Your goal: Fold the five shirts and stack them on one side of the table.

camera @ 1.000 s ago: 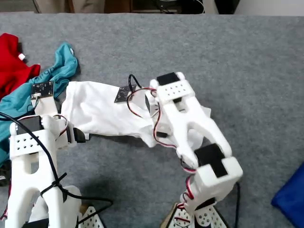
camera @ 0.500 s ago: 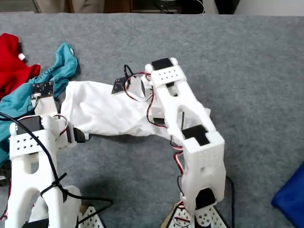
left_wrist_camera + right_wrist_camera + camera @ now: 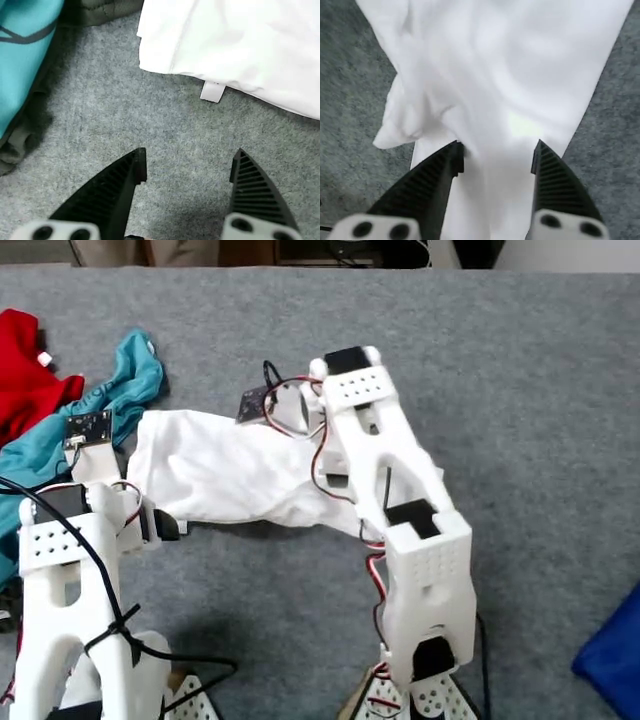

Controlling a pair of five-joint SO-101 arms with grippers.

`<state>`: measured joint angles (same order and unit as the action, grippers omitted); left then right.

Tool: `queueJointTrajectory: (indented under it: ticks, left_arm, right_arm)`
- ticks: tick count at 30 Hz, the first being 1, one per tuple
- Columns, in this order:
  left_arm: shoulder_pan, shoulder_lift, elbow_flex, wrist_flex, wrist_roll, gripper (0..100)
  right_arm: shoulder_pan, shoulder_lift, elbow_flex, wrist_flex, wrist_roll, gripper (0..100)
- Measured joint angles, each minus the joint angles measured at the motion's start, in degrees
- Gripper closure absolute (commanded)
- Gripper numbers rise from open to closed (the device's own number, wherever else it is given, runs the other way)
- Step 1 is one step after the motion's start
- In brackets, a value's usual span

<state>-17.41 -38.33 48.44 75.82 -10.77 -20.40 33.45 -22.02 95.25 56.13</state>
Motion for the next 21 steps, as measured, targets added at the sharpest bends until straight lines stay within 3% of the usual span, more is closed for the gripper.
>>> queueJointTrajectory:
  ticks: [5, 10, 17, 21]
  left_arm:
    - [0.0, 0.0, 0.0, 0.0, 0.0, 72]
    - [0.0, 0.0, 0.0, 0.0, 0.0, 72]
    - [0.0, 0.0, 0.0, 0.0, 0.0, 72]
    - [0.0, 0.0, 0.0, 0.0, 0.0, 72]
  right_arm:
    - [1.7, -0.1, -5.6, 4.7, 0.0, 77.7]
    - [1.6, -6.2, -4.8, 5.8, -0.7, 89.5]
    - [-0.7, -22.3, 17.8, 4.7, -1.0, 91.3]
    - [-1.5, -29.9, 32.7, -2.2, -2.1, 83.2]
